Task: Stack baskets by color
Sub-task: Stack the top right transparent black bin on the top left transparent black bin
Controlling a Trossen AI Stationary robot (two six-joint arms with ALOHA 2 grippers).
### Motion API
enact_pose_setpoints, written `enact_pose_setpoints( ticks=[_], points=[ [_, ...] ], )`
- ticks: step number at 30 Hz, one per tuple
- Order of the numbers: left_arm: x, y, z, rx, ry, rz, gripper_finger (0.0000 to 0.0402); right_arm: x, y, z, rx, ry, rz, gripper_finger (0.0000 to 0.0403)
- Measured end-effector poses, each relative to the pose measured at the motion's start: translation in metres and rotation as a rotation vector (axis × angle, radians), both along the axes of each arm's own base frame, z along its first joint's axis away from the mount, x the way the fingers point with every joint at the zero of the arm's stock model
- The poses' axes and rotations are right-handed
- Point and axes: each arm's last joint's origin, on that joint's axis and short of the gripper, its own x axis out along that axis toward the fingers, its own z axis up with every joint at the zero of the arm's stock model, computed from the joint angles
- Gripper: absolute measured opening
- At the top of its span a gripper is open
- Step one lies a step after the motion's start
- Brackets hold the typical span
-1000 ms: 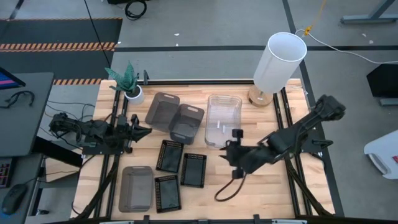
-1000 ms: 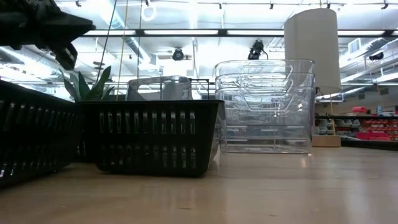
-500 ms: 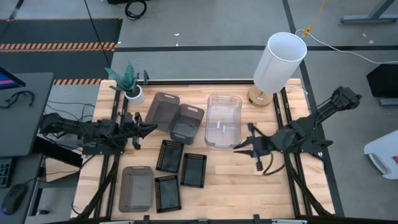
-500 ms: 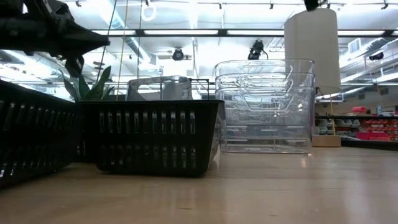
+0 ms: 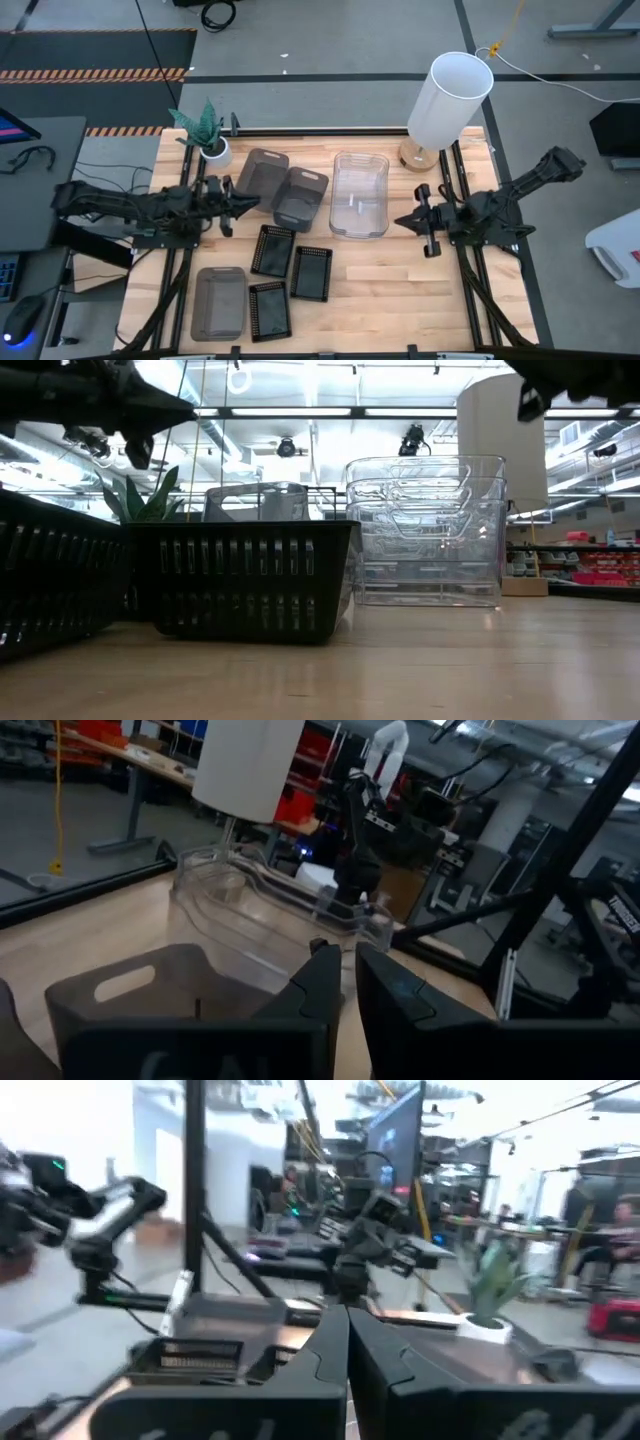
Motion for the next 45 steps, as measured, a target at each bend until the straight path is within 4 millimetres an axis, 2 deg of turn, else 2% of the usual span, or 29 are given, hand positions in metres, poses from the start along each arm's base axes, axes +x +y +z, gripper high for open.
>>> enact_pose_setpoints(
  ticks=[5,11,15,24,28,32,39,45],
  points=[
    [0.012,0.003,0.005,0.014,0.048,-0.027,0.0043,-0.004,-0.014,-0.023,0.096,0.019,-0.034,0.0003],
    [0.026,0.007,0.004,0.024,0.120,-0.078,0.0044,-0.006,-0.019,-0.030,0.112,0.005,0.060,0.0002],
    [0.036,0.009,0.001,0.019,0.169,-0.106,0.0044,-0.007,-0.019,-0.034,0.072,0.033,0.059,0.0002],
    [0.055,0.007,0.002,0.031,0.265,-0.306,0.0043,-0.014,-0.024,-0.024,-0.037,-0.069,-0.063,0.0007],
    [0.064,0.007,0.007,0.058,0.291,-0.314,0.0044,-0.017,-0.027,-0.019,-0.069,-0.119,-0.157,0.0017],
    [0.073,0.008,0.014,0.092,0.377,-0.308,0.0048,-0.016,-0.027,-0.019,-0.071,-0.117,-0.161,0.0021],
    [0.092,0.016,0.030,0.222,0.543,-0.153,0.0090,-0.016,-0.027,-0.019,-0.071,-0.116,-0.160,0.0021],
    [0.110,0.026,0.044,0.280,0.653,-0.145,0.0145,-0.016,-0.027,-0.019,-0.071,-0.116,-0.160,0.0021]
  ],
)
